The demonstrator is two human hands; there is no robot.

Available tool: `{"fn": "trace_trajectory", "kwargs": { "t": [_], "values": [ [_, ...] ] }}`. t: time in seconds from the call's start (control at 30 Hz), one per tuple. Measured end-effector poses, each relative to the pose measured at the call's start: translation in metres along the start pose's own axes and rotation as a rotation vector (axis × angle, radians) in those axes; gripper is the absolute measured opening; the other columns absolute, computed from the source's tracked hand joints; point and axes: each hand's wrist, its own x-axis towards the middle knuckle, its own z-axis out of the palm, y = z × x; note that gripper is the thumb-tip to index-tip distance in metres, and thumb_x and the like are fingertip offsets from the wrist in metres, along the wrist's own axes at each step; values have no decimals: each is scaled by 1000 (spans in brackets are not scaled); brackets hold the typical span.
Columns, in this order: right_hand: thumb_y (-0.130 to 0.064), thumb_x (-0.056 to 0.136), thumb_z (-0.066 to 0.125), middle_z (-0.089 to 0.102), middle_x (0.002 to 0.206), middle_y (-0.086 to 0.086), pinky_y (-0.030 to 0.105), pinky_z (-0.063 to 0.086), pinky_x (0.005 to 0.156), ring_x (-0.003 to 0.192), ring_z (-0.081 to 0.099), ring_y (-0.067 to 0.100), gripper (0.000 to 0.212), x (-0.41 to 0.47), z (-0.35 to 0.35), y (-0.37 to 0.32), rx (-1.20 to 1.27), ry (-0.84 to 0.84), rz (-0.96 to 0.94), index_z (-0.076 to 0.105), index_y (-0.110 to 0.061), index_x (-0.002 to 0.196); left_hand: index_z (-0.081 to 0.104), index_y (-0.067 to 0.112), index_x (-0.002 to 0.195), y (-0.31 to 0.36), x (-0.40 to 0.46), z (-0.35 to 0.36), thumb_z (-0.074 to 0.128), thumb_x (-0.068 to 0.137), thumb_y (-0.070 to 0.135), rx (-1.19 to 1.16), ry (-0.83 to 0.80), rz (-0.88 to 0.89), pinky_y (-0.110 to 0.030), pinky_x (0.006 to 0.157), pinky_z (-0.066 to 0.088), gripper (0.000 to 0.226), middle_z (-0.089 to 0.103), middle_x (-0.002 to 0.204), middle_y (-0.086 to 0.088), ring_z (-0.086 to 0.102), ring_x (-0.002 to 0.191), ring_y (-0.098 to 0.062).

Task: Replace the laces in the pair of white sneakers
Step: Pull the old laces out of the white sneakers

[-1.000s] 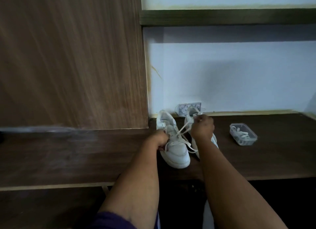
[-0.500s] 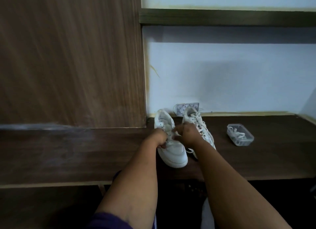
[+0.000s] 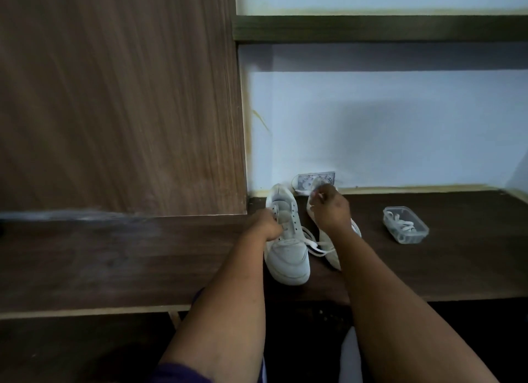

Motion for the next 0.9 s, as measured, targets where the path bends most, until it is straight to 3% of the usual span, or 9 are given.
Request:
{"fn": "trace_trajectory", "kwargs": {
  "t": [0.07,0.13,0.2,0.3,0.4,0.53,0.63,0.73,0.9],
  "values": [
    [-20,85,68,65,84,-6,19,45,73,77,59,5,6,-5,-3,-11,-5,-130,-137,70,-16,90,44,27,125,7,-1,-4,80,61,22,-290,34,113,-33,86,52,73,55,120,-1,57,107,-21],
    [-30,78,76,64,92,-5,21,45,81,88,60,6,10,-3,-1,-17,87,-209,-188,75,-22,84,42,32,127,24,-12,-8,73,71,5,-722,-79,227,-33,84,56,69,61,115,1,60,104,-17],
    [-49,76,71,63,102,-4,33,48,91,102,59,14,16,-1,2,-23,130,-183,-191,74,-35,80,58,18,107,41,-31,-18,52,89,-4,-1117,-194,247,-22,63,55,28,69,86,-1,66,77,-13],
    [-40,90,58,65,108,-3,38,49,94,104,60,16,18,-6,0,-26,282,-104,-103,71,-28,95,54,9,76,40,-45,-42,36,97,8,-1662,-274,87,-14,34,35,27,43,39,5,39,31,-6],
    [-34,95,54,62,107,2,30,42,88,105,57,19,20,-6,-8,-7,-217,-374,-75,63,-21,106,48,14,66,18,-38,-71,37,93,14,-1980,130,-41,-17,32,20,29,31,41,7,26,35,-9],
    [-43,84,67,55,130,5,30,39,92,119,51,22,56,-12,-10,8,-839,-820,42,52,-15,130,61,3,85,-22,-42,-101,47,93,8,-1268,1310,-148,-37,69,40,17,60,73,-12,52,71,-28],
    [-32,90,61,59,128,9,30,43,91,117,54,24,44,-11,-12,0,-905,-803,-16,57,-8,127,54,3,100,-38,-47,-106,51,89,9,-890,1589,69,-34,75,40,12,64,89,-22,56,84,-29],
    [-22,93,54,59,128,11,29,42,93,119,53,26,34,-8,-13,-7,-763,-636,-60,62,-6,122,54,10,104,-30,-49,-102,54,81,22,-612,1501,80,-38,87,41,26,61,103,-14,55,103,-32],
    [-21,95,48,69,97,10,26,42,72,93,63,28,22,-8,-5,-20,-212,-212,-111,67,-15,103,44,33,129,-11,-41,-75,73,76,39,12,644,37,-40,95,27,61,44,138,3,31,128,-26]
  ]
}}
